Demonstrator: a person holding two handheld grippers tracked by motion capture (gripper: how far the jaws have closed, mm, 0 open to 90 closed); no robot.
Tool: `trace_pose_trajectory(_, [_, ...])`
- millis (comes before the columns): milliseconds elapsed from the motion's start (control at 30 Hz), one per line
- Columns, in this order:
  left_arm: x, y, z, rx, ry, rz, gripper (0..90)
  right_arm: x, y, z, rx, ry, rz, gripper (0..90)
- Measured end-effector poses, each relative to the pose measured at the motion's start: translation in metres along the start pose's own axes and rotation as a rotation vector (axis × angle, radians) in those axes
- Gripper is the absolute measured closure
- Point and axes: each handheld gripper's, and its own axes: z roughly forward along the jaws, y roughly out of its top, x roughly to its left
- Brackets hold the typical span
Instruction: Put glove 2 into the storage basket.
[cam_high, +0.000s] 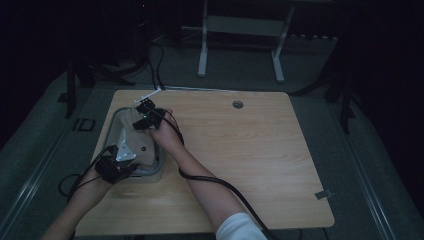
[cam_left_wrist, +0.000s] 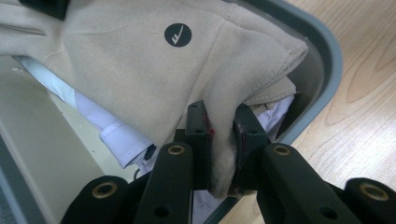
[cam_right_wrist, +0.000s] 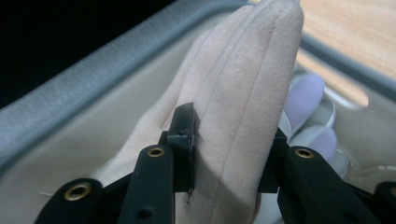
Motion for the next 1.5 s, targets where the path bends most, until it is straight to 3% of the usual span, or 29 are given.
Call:
trace_pose_trajectory(200, [0.004,-0.001,0.006,0.018,-0.035,-0.025,78.6,-0.003,-0.005,0.005,0.008,0.0,-0.012,59.2])
trace_pose_trajectory(233, [0.004,0.0,0.007,0.018,-0.04,-0.033,77.7,-0.003,-0.004,0.001,0.009,-0.006,-0.023,52.4])
trace_pose_trajectory(333, [0.004,0.0,0.006,0.015,-0.043,-0.05,73.2,-0.004,-0.004,-0.006,0.013,0.014,-0.022,44.7])
trace_pose_trajectory(467, [0.003,0.004,-0.001,-0.028,-0.054,-0.078,50.8,-0.003,-0.003,-0.018,-0.003,0.016,-0.042,33.6])
trace_pose_trajectory(500, [0.003,0.005,-0.003,-0.04,-0.047,-0.084,50.8,-0.003,-0.003,-0.018,-0.003,0.016,-0.042,33.6])
trace_pose_trajectory(533, [0.003,0.008,-0.008,-0.055,-0.042,-0.107,37.0,-0.004,-0.003,-0.023,-0.009,0.015,-0.046,29.7])
trace_pose_trajectory(567, [0.003,0.01,-0.011,-0.07,-0.039,-0.12,30.7,-0.004,-0.003,-0.026,-0.01,0.025,-0.051,27.9])
trace_pose_trajectory(633, [0.002,0.012,-0.013,-0.08,-0.033,-0.127,25.7,-0.004,-0.004,-0.03,-0.014,0.033,-0.054,26.1])
trace_pose_trajectory(667, [0.001,0.015,-0.016,-0.1,-0.065,-0.113,21.3,-0.006,-0.006,-0.035,-0.015,0.062,-0.062,19.8])
trace_pose_trajectory(700, [0.001,0.015,-0.016,-0.1,-0.065,-0.113,16.6,-0.006,-0.006,-0.035,-0.015,0.062,-0.062,19.8])
trace_pose_trajectory(767, [-0.005,0.02,-0.018,-0.13,-0.091,-0.107,15.0,-0.006,-0.01,-0.043,-0.015,0.069,-0.079,19.5])
trace_pose_trajectory(800, [-0.005,0.02,-0.018,-0.13,-0.091,-0.107,15.0,-0.006,-0.01,-0.043,-0.015,0.069,-0.079,19.5])
trace_pose_trajectory(900, [-0.013,0.026,-0.017,-0.191,-0.09,-0.107,14.4,-0.007,-0.016,-0.053,-0.032,0.056,-0.101,19.6])
trace_pose_trajectory(1100, [-0.023,0.034,-0.011,-0.217,-0.115,-0.092,14.3,-0.011,-0.027,-0.07,-0.051,0.026,-0.14,19.4])
trace_pose_trajectory(1500, [-0.044,0.05,0.003,-0.236,-0.182,-0.082,14.4,-0.03,-0.057,-0.092,-0.043,-0.001,-0.164,18.1])
